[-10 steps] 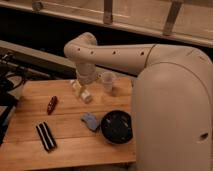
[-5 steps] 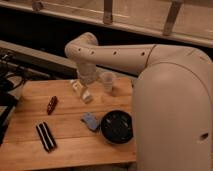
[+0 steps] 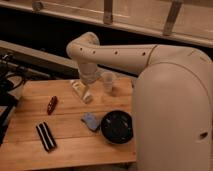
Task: Move the arm in a circular motion
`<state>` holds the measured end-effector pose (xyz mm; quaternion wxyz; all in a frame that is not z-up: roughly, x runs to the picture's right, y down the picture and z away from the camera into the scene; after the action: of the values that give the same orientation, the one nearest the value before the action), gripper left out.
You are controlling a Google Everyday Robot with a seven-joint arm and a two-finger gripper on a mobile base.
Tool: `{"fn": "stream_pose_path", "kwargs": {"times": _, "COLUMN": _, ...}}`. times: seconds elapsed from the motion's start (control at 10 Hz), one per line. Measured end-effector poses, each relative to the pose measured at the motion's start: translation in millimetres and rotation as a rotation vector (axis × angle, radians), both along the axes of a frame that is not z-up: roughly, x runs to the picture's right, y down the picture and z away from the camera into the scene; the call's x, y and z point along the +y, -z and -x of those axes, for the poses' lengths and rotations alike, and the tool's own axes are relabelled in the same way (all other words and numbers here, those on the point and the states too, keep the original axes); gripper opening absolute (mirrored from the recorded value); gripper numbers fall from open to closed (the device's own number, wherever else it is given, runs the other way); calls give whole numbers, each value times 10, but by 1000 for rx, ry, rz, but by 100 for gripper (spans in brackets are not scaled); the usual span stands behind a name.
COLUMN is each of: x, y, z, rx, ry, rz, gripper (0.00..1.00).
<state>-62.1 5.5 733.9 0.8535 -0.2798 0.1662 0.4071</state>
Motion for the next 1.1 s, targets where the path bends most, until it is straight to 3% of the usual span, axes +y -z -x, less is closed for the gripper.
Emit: {"fn": "stream_pose_path", "kwargs": {"times": 1.1, "x": -13, "y": 7, "z": -1, "rx": -31, "ry": 65, "rz": 25, "gripper": 86}}
